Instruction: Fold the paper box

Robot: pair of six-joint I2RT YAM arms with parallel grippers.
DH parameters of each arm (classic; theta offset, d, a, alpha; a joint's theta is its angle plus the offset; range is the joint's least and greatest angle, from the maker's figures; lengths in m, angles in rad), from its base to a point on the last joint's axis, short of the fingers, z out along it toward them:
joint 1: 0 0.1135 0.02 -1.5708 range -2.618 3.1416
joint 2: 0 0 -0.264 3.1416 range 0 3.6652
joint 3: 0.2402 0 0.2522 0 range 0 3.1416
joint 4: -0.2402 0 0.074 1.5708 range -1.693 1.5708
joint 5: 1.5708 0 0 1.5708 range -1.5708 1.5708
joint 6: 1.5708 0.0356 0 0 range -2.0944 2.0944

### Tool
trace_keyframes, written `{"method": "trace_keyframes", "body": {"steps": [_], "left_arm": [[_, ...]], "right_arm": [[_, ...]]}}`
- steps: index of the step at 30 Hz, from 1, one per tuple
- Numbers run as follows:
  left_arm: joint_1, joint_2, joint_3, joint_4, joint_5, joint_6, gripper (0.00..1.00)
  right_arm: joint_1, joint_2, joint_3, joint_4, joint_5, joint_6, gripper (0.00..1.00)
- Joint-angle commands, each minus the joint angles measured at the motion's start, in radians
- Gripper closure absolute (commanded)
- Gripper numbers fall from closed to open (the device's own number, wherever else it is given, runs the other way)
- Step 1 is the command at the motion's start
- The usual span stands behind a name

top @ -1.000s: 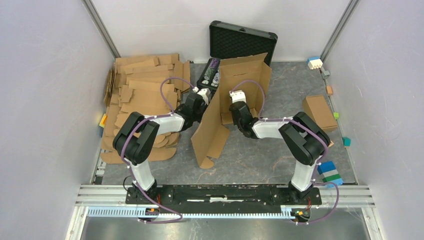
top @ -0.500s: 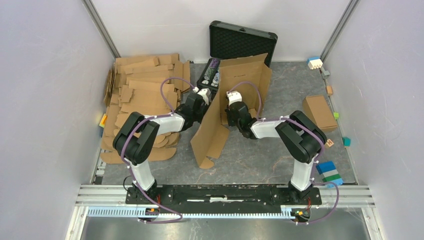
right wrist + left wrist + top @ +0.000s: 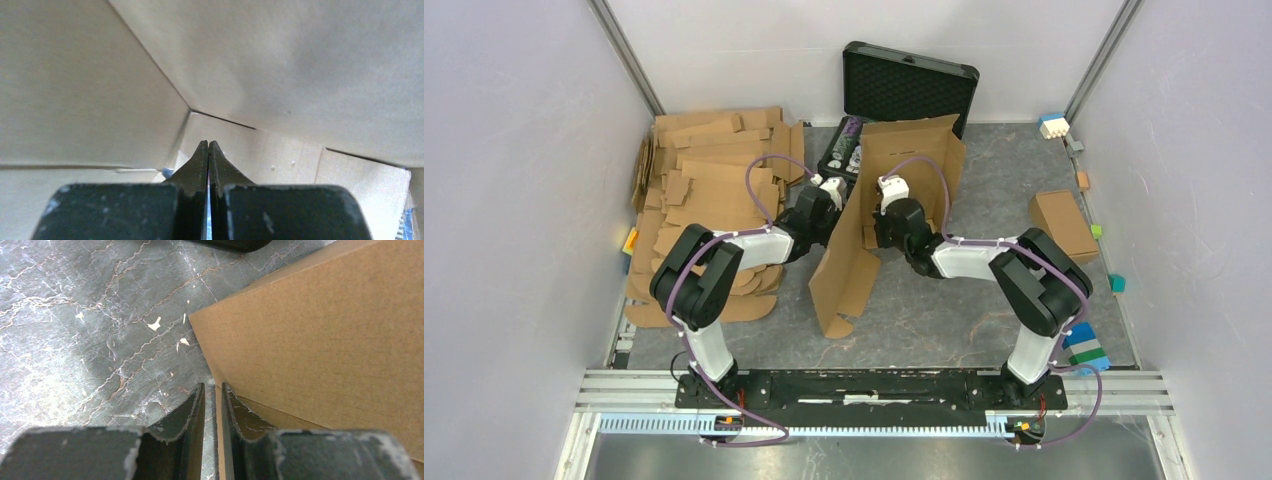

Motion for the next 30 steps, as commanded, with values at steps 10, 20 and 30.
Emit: {"method": "trace_keyframes", "body": {"steps": [10, 20, 30], "left_arm": [[-0.005, -0.04, 0.017, 0.023, 0.016, 0.039, 0.75], [-0.005, -0.039, 0.017, 0.022, 0.015, 0.04, 0.75], [-0.003, -0.075, -0.004, 0.028, -0.016, 0.038, 0.75]], "right_arm": [[0.024, 0.105, -0.029, 0.079, -0.057, 0.058, 1.0], [0.024, -0.044, 0.032, -0.002, -0.014, -0.01, 1.0], [0.023, -0.37, -0.163, -0.036, 0.076, -0.102, 0.98]]}}
